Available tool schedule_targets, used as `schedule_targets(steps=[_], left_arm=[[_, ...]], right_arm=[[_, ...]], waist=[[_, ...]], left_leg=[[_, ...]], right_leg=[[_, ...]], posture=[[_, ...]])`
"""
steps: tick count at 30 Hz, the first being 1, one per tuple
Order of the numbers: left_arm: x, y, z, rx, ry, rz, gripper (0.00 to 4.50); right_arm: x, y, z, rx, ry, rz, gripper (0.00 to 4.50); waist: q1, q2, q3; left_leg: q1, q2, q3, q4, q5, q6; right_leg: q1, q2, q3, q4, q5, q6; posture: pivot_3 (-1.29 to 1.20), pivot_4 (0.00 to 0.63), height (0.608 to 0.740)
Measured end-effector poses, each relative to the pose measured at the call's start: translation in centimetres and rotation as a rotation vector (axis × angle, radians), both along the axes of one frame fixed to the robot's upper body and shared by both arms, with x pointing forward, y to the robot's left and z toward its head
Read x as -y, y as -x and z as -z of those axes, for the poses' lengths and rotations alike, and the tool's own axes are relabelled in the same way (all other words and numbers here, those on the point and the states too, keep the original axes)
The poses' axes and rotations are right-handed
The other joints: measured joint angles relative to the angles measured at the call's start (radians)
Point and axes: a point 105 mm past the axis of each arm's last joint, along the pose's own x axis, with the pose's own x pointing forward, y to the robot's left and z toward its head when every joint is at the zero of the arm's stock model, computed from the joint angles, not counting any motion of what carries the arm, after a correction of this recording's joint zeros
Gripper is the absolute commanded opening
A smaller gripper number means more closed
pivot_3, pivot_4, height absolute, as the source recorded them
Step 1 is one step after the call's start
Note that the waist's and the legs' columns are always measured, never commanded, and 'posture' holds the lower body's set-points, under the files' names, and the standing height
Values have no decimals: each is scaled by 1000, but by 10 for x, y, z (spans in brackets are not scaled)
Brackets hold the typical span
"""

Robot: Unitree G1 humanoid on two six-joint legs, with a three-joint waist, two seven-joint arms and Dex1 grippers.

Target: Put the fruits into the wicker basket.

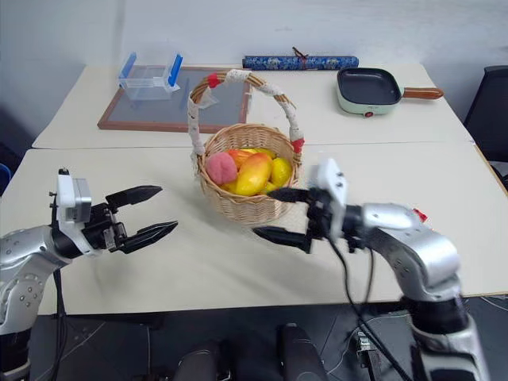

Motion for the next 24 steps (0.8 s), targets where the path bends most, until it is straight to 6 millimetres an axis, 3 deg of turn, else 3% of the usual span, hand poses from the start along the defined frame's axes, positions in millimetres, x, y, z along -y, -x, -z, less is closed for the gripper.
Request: schedule_targets(steps=[4,7,12,16,20,24], left_arm=[[0,1,-12,35,9,9,4500],[-1,1,-18,44,6,15,4500],[11,1,-24,31,22,74,4500],[17,4,-25,25,24,95,4500],[17,7,-25,24,27,89,4500],[18,10,-25,24,34,89,4500]], right_arm=[[65,-42,-13,135,32,186,4441],[83,-74,-39,251,5,220,4441],[40,-111,-43,268,-25,94,4441],[10,-123,-45,255,-31,-4,4441],[-18,-121,-57,266,-51,-132,3225],[-21,-119,-55,236,-49,-178,1852]], waist=[[-3,0,0],[-11,1,1],[-32,1,1],[-32,2,1],[-32,2,1],[-25,2,1]], left_leg=[[2,-1,3,0,2,1],[4,0,3,-2,3,0],[5,3,2,-2,3,-4],[5,4,1,-2,3,-5],[5,7,1,-2,3,-5],[4,7,-1,-1,2,-5]], right_leg=[[0,4,2,0,3,-1],[0,5,5,1,3,-1],[-1,5,7,2,2,-2],[-1,4,6,3,2,-2],[-1,4,6,4,3,-2],[0,3,6,4,3,-2]], posture=[[0,150,740],[0,150,740],[0,150,740],[0,150,740],[0,150,740],[0,150,740]])
